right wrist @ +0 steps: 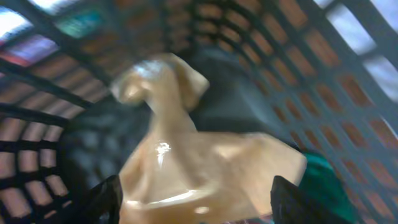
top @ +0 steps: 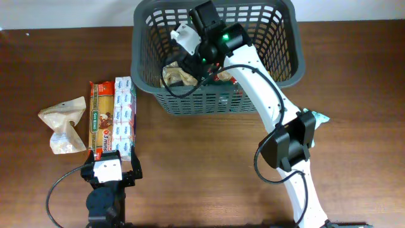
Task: Pack container
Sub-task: 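Lift the beige paper bag into the basket and open the right gripper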
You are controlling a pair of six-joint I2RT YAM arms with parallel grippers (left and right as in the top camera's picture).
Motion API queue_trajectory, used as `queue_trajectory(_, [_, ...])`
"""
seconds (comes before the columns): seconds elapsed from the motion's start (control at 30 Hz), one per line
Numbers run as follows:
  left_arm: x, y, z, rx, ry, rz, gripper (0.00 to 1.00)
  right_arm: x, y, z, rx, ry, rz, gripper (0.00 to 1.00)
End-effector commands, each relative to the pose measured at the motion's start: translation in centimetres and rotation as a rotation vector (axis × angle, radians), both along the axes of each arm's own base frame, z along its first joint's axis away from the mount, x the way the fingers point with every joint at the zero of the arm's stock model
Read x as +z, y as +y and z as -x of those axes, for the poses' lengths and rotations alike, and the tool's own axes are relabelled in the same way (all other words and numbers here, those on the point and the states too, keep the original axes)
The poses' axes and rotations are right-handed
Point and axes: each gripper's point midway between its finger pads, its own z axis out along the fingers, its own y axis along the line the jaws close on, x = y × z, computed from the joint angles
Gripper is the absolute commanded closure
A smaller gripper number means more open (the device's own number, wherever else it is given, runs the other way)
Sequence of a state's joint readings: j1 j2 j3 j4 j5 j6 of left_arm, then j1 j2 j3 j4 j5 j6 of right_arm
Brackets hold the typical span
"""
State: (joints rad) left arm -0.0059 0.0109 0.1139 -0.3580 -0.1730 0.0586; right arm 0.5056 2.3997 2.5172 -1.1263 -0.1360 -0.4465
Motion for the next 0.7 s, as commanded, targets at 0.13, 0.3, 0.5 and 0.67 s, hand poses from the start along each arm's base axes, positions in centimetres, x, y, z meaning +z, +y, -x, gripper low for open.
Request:
queue_trajectory(0.13, [-0.1, 0.1, 0.0, 0.007, -0.001, 0.004, 0.01, 15.4, -10.0, -0.1, -0.261, -0.269, -0.047, 0.26])
queue_trajectory(0.3, [-0.1, 0.1, 0.0, 0.007, -0.001, 0.004, 0.01, 24.6, -21.2, 1.9, -0.497, -0.425, -0.132, 0.14])
queue_trajectory(0.5, [-0.1, 0.1, 0.0, 0.007, -0.001, 0.004, 0.01, 29.2, -34.8, 5.2, -0.789, -0.506, -0.238, 0.15])
queue_trajectory(0.67, [-0.1, 0.1, 0.0, 0.007, -0.001, 0.004, 0.01, 21.9, -44.1, 6.8, -1.169, -0.288, -0.321, 0.15])
